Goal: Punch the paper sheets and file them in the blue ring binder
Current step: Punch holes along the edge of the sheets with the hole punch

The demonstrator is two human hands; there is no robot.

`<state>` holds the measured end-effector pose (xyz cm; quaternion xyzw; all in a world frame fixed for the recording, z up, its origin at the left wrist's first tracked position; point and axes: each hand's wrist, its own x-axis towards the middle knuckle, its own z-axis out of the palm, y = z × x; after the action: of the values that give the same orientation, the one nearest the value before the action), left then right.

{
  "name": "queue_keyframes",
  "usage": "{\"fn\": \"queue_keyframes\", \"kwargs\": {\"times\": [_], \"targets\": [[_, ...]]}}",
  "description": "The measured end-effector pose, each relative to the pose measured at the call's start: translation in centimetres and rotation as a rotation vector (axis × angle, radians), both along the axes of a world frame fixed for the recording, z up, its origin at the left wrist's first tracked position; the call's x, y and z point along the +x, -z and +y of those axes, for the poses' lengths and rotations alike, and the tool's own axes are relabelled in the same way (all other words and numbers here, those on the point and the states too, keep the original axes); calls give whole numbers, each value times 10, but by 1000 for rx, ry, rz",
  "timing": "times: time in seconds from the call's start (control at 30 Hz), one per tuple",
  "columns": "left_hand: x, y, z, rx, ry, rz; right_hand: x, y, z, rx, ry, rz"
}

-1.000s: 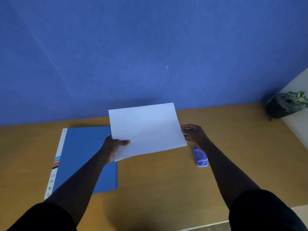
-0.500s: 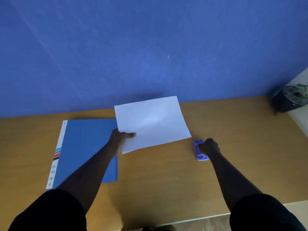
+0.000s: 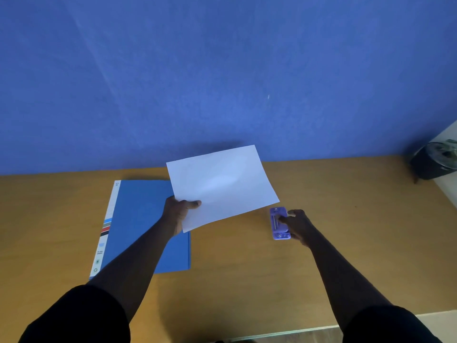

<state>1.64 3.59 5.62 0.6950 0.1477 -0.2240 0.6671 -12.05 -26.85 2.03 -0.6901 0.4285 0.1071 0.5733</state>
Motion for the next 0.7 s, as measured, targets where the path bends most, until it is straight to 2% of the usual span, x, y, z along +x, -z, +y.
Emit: {"fn": "queue_keyframes", "kwargs": {"times": [0.13,0.4,0.53,0.7], "targets": [[4,-7,14,-2,-53,-5,9,-12,38,287,127,-120],[10,-10,39,-43,-134,-26,19,-28,102,660,317,-256],[10,-11,48,-57,-151,-34,21,-34,126,749,384,-299],[8,-13,54,-49,-156,-52,24,-43,151,764,408,-297]]}}
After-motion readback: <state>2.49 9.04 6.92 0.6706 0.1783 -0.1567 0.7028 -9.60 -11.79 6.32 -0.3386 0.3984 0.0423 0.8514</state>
